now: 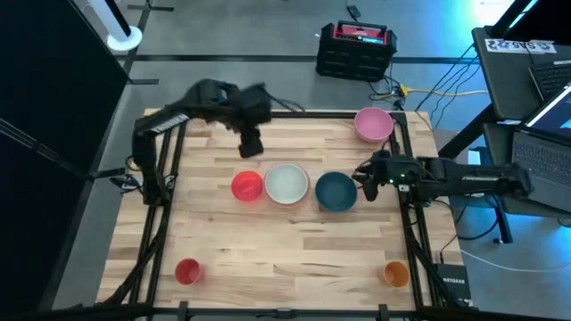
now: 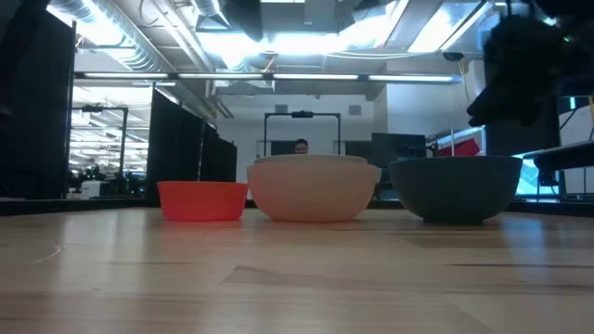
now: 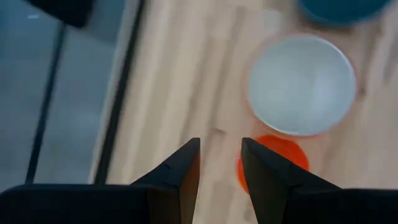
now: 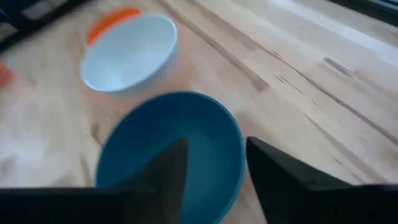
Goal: Nest bowls inside each other
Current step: Stack the blue bowl on top of the gray bowl, then stack the pink bowl on top of the blue bowl
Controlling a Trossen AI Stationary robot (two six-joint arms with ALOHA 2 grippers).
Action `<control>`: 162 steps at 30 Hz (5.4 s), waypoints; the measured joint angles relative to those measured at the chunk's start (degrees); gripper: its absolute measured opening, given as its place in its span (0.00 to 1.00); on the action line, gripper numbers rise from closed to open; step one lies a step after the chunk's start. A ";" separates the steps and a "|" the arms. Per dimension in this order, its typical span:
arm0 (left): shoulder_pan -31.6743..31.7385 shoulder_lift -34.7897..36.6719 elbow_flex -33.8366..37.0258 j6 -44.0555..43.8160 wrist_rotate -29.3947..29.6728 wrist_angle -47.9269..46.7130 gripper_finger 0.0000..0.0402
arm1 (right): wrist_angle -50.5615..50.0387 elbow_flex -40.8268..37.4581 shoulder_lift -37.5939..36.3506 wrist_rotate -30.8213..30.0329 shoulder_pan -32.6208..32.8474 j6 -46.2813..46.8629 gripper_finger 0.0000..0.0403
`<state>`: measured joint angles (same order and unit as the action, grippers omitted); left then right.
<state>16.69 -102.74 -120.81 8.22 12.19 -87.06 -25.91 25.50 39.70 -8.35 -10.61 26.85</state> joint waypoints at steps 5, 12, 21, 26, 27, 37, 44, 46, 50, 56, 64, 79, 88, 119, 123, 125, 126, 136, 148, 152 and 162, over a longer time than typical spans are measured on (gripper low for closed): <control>4.85 6.08 4.49 -1.48 2.42 -1.05 0.26 | -6.20 8.53 14.34 1.28 -3.79 -2.11 0.44; 10.03 15.46 16.04 -0.39 3.72 1.91 0.26 | -10.04 16.89 30.86 10.65 -9.22 -4.65 0.52; 12.57 25.69 29.20 1.63 3.48 7.25 0.26 | -11.94 19.78 38.39 19.33 -9.62 -4.97 0.48; 13.50 27.04 30.37 3.60 3.47 8.26 0.26 | -14.22 22.34 39.37 20.20 -9.62 -5.38 0.34; 13.69 27.31 30.60 4.00 3.46 8.47 0.26 | -14.67 22.85 39.57 20.37 -9.62 -5.47 0.32; 15.55 30.02 32.94 7.95 3.43 10.50 0.26 | -19.23 27.96 41.54 22.11 -9.62 -6.28 0.04; 15.78 30.34 33.24 8.58 3.42 11.01 0.26 | -24.20 43.86 42.18 22.00 -9.65 -9.68 0.00; 15.78 30.34 33.24 9.00 3.42 11.08 0.26 | -22.46 48.15 44.53 21.91 -9.69 -10.96 0.00; 15.78 30.33 33.24 10.54 3.42 12.17 0.26 | -22.38 56.02 54.25 21.87 -10.01 -14.37 0.00; 15.78 30.31 33.24 11.03 3.42 12.37 0.26 | -25.41 62.62 63.08 23.72 -9.37 -17.14 0.00; 15.78 30.29 33.24 11.68 3.42 12.60 0.26 | -29.46 71.41 74.85 26.19 -8.51 -20.84 0.00; 15.78 30.28 33.24 13.19 3.42 12.74 0.26 | -32.26 76.64 81.79 32.07 -8.15 -22.26 0.26; 15.78 30.28 33.24 12.37 3.38 11.64 0.26 | -38.51 75.11 78.13 19.71 -15.83 -23.18 0.40; 15.90 30.34 33.24 12.39 3.35 10.15 0.26 | -46.56 59.02 70.84 -0.71 -34.98 -20.34 0.55; 15.96 30.34 33.24 12.77 3.35 10.15 0.26 | -44.82 55.84 69.80 -0.21 -35.38 -19.94 0.55; 15.99 30.34 33.24 12.96 3.35 10.16 0.26 | -43.96 54.25 69.28 0.03 -35.58 -19.74 0.55; 16.01 30.34 33.24 13.06 3.35 10.16 0.26 | -43.52 53.46 69.02 0.16 -35.68 -19.64 0.55; 16.05 30.34 33.24 13.63 3.38 11.58 0.26 | -38.52 49.01 68.44 1.15 -36.01 -20.82 0.28; 16.00 30.34 33.24 13.92 3.39 10.88 0.26 | -40.32 56.75 66.59 6.92 -24.45 -22.23 0.02; 15.97 30.34 33.24 14.04 3.39 10.29 0.26 | -41.68 60.53 65.71 8.32 -18.69 -22.06 0.01; 15.94 30.34 33.21 14.50 3.40 7.74 0.26 | -44.27 73.10 64.28 10.60 -3.24 -20.81 0.00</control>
<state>32.62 -72.40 -87.59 22.72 15.59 -79.32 -70.18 98.61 103.98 2.24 -13.84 6.05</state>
